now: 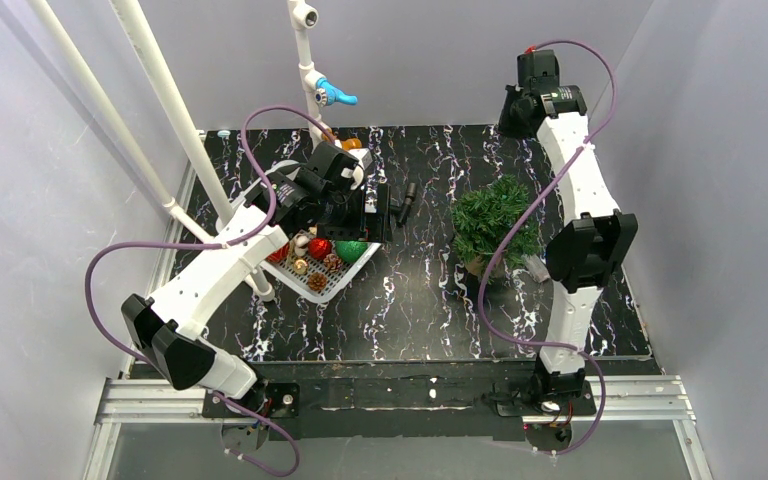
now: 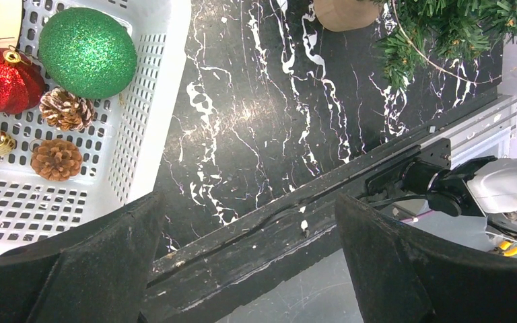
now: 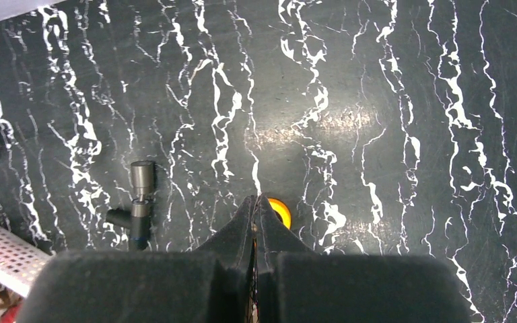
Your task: Decorate the small christmas tree
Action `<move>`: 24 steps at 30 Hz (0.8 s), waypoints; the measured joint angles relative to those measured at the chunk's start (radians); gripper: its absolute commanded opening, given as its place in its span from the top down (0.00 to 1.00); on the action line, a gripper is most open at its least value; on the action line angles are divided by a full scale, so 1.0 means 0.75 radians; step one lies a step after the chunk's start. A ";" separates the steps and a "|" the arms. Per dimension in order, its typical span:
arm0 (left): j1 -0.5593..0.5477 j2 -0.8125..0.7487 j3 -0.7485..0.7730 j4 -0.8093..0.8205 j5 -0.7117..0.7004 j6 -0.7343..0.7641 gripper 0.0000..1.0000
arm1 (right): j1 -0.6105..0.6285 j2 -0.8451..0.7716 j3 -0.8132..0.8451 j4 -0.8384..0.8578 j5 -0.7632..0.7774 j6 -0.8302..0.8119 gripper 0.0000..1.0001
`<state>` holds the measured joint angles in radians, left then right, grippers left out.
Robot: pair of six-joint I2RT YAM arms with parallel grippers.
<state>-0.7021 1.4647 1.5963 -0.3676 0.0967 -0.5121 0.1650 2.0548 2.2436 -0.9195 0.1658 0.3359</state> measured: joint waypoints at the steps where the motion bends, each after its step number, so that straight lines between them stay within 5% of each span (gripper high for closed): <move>1: 0.000 0.000 0.000 0.000 0.002 -0.002 0.02 | 0.002 -0.013 0.000 0.001 -0.005 -0.001 0.99; 10: 0.000 -0.001 -0.021 0.003 0.002 -0.007 0.02 | -0.016 -0.034 -0.048 0.001 0.025 -0.005 0.99; 24: 0.000 -0.001 -0.043 0.006 0.024 -0.020 0.02 | -0.132 -0.400 -0.568 0.022 0.087 0.008 0.99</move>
<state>-0.7021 1.4639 1.5639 -0.3634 0.1150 -0.5274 0.0662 1.7550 1.8179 -0.9031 0.2310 0.3416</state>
